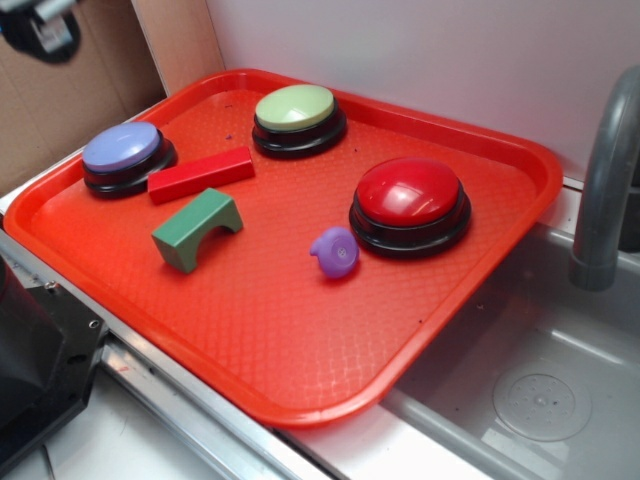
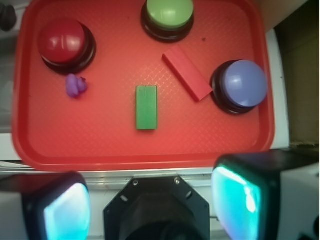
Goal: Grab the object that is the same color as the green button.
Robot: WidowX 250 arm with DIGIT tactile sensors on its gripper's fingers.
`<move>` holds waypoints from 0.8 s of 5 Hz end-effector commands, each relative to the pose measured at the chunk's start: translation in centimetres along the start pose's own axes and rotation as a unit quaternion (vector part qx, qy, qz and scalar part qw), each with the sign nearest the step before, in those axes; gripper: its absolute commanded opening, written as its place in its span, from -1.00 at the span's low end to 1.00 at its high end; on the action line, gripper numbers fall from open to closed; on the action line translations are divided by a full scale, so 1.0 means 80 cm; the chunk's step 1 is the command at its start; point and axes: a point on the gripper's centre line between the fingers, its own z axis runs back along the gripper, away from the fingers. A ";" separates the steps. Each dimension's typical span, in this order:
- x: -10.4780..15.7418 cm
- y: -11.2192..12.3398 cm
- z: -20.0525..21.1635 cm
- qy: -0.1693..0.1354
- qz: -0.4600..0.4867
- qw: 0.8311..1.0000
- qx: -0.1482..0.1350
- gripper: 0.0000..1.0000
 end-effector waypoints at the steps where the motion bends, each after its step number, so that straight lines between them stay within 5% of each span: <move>1: 0.025 0.014 -0.071 0.017 0.019 0.999 0.038 1.00; 2: 0.032 0.019 -0.109 0.021 0.011 0.998 0.060 1.00; 3: 0.045 0.014 -0.140 -0.001 -0.003 0.999 0.053 1.00; 4: 0.055 0.006 -0.165 0.029 -0.014 0.998 0.062 1.00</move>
